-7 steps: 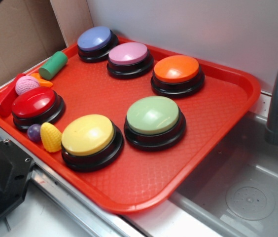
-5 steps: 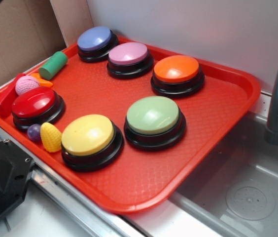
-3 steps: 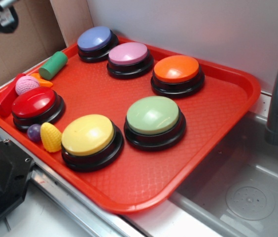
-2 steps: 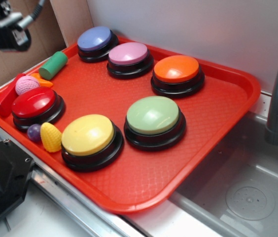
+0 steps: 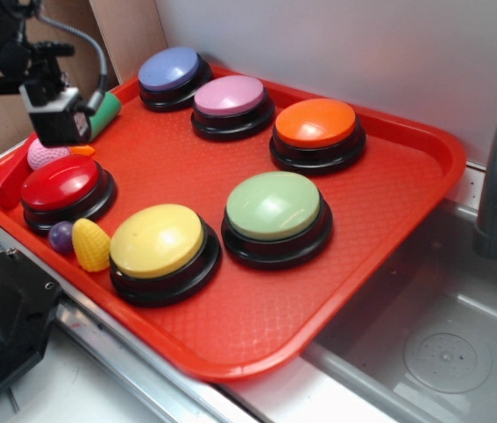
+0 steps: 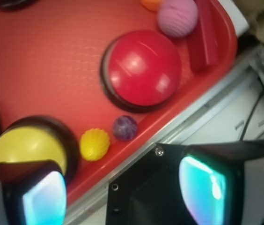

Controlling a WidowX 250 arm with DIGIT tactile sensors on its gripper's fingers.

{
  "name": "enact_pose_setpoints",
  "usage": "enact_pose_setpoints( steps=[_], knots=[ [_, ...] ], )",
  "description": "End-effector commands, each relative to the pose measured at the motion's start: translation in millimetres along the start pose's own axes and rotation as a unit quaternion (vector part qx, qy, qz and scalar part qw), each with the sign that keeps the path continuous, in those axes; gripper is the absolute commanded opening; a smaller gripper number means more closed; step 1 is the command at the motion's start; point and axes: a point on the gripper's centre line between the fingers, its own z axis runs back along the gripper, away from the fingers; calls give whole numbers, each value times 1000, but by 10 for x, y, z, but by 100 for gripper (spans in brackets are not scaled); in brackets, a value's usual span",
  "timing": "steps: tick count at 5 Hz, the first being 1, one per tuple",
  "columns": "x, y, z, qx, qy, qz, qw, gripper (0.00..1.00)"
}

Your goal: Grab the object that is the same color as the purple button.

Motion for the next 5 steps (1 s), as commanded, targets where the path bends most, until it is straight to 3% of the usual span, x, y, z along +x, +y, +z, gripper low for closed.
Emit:
enact_pose_setpoints(
  steps=[1, 5],
  knots=[
    [34, 66, -215, 30, -23, 130, 991, 100],
    [136, -23, -766, 15, 11, 157, 987, 100]
  ],
)
